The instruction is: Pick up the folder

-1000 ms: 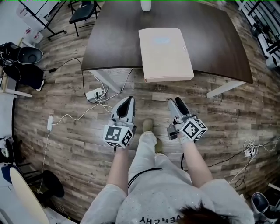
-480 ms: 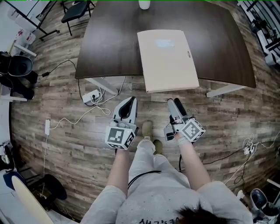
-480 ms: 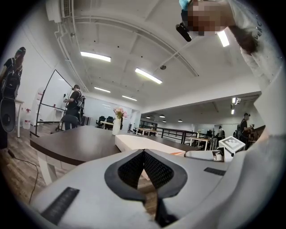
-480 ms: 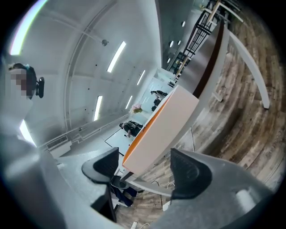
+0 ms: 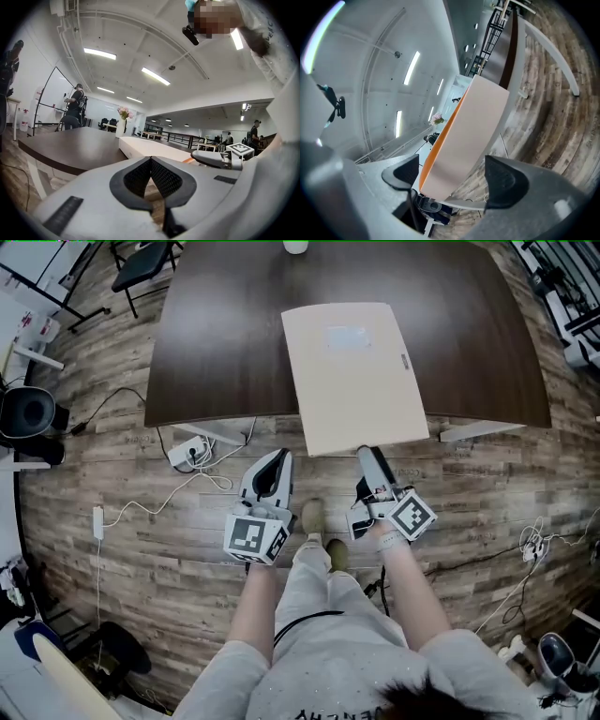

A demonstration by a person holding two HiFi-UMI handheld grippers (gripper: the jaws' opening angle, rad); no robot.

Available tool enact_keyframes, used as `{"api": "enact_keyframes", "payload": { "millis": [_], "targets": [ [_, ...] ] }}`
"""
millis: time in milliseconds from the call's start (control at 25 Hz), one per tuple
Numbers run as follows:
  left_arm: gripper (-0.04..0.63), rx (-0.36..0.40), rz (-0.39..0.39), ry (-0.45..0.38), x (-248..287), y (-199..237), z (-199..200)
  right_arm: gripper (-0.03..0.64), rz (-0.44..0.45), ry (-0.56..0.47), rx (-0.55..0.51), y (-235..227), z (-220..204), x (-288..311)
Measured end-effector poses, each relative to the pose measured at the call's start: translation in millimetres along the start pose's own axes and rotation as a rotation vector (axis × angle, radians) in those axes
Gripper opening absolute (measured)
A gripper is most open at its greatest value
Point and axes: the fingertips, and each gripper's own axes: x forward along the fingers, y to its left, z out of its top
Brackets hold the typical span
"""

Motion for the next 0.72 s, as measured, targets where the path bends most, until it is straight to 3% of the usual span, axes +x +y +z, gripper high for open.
{"api": "enact_keyframes", "payload": {
  "millis": [720],
  "targets": [
    [-0.002, -0.029, -0.023, 0.021, 40.5, 21.3, -2.7, 0.422, 0.043, -0.085, 0.167, -17.2, 22.2, 51.2]
  ]
}}
